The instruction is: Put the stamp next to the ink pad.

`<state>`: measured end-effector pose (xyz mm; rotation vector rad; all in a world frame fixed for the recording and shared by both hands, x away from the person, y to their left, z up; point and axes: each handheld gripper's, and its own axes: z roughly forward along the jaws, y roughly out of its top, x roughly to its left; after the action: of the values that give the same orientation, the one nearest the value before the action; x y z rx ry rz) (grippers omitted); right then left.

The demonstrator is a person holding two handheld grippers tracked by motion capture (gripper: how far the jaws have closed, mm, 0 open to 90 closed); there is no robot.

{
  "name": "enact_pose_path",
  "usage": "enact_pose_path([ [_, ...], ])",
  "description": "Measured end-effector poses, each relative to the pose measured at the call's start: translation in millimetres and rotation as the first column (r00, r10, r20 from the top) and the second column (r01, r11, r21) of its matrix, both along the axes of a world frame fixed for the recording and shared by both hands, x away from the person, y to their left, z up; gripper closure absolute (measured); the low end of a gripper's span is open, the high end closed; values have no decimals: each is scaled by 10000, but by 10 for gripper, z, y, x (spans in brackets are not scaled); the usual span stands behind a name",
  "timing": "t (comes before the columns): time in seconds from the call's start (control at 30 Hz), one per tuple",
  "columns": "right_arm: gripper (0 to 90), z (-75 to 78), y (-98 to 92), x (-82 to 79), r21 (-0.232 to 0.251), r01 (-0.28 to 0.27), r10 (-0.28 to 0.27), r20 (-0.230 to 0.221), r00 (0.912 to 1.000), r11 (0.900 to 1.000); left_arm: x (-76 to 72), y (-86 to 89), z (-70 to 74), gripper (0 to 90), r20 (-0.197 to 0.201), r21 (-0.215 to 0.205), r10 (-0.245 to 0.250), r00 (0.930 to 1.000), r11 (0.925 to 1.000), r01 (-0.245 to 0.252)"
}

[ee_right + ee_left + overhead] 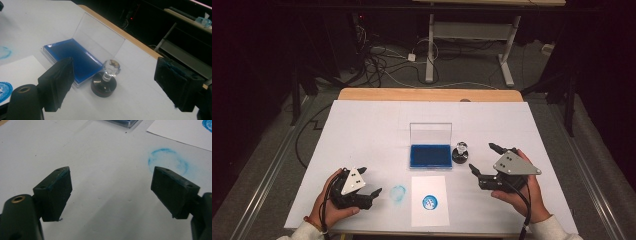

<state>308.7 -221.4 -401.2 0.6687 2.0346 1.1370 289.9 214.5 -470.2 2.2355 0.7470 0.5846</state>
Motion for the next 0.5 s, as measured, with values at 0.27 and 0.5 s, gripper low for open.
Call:
enact_pose_path([
  [0.27, 171, -71, -120, -57, 27, 130, -130, 11, 9999, 9999, 2, -4, -1, 169, 29, 33, 44, 10000, 10000, -44],
  [0.5, 174, -142, -223, -111, 42, 221, -221, 60, 9997, 9997, 2, -14, -6, 169, 47, 102, 42, 10000, 9999, -42],
])
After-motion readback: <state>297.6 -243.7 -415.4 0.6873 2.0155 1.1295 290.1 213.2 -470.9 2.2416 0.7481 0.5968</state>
